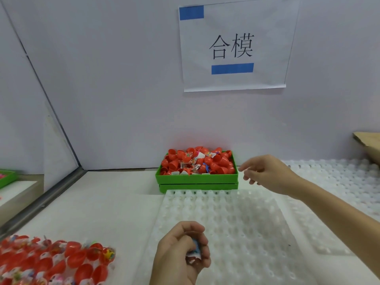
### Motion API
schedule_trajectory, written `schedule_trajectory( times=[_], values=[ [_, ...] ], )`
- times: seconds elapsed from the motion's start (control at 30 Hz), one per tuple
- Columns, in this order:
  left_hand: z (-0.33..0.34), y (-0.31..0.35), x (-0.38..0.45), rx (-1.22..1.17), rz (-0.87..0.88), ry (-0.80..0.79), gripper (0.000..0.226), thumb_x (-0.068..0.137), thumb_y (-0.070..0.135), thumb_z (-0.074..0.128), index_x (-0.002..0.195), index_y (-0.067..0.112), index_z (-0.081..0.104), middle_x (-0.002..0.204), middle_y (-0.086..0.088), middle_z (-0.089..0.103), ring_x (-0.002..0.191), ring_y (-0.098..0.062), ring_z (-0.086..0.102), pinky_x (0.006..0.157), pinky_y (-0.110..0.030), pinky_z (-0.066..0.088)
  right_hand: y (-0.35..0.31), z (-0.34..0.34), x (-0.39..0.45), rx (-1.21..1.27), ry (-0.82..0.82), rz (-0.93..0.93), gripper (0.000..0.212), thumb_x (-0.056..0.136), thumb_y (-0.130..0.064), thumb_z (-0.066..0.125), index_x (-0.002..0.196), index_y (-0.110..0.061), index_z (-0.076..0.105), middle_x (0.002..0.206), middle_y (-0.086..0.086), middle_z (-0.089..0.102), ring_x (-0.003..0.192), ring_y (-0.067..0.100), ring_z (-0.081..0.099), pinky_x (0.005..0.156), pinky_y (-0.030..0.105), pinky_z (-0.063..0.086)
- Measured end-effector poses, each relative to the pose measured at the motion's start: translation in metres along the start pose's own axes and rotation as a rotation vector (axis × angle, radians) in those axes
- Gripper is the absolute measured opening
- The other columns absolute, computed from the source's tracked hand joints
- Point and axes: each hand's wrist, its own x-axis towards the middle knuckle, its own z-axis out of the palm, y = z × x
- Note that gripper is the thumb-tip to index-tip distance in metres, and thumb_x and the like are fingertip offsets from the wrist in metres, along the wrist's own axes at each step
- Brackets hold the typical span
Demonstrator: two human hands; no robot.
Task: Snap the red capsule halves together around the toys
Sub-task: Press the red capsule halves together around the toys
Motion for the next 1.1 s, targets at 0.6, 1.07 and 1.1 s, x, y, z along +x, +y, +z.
schedule_trajectory(
  times=[0.6, 1.07, 1.1],
  values=[
    [0.042, 0.125, 0.211, 1.208, 0.354, 0.067, 0.037, 0.094, -0.008, 0.033, 0.096, 0.019, 0.058, 0.115, -0.009, 0.052, 0.09, -0.019, 0.053, 0.074, -0.03, 0.045, -0.005, 0.021, -0.006, 0.229, 0.182, -0.081, 0.026, 0.093, -0.009, 0.061, 0.093, -0.031, 0.074, 0.084, -0.012, 0.072, 0.077, 0.002, 0.066, 0.065, 0.009, 0.047],
    [0.044, 0.129, 0.21, 0.906, 0.531, 0.0, 0.041, 0.084, -0.009, 0.035, 0.1, 0.011, 0.068, 0.107, -0.007, 0.07, 0.111, -0.018, 0.06, 0.099, -0.034, 0.04, 0.017, 0.0, -0.063, 0.299, 0.187, -0.068, 0.037, 0.091, 0.002, 0.061, 0.088, -0.032, 0.075, 0.08, -0.008, 0.075, 0.073, 0.004, 0.07, 0.07, 0.011, 0.051],
    [0.041, 0.13, 0.201, 0.877, 0.536, 0.002, 0.039, 0.087, -0.008, 0.035, 0.099, 0.011, 0.068, 0.105, -0.008, 0.071, 0.108, -0.019, 0.062, 0.097, -0.034, 0.043, 0.014, 0.006, -0.064, 0.299, 0.18, -0.071, 0.038, 0.091, 0.003, 0.06, 0.088, -0.032, 0.075, 0.08, -0.008, 0.075, 0.074, 0.005, 0.07, 0.07, 0.012, 0.052]
  ],
)
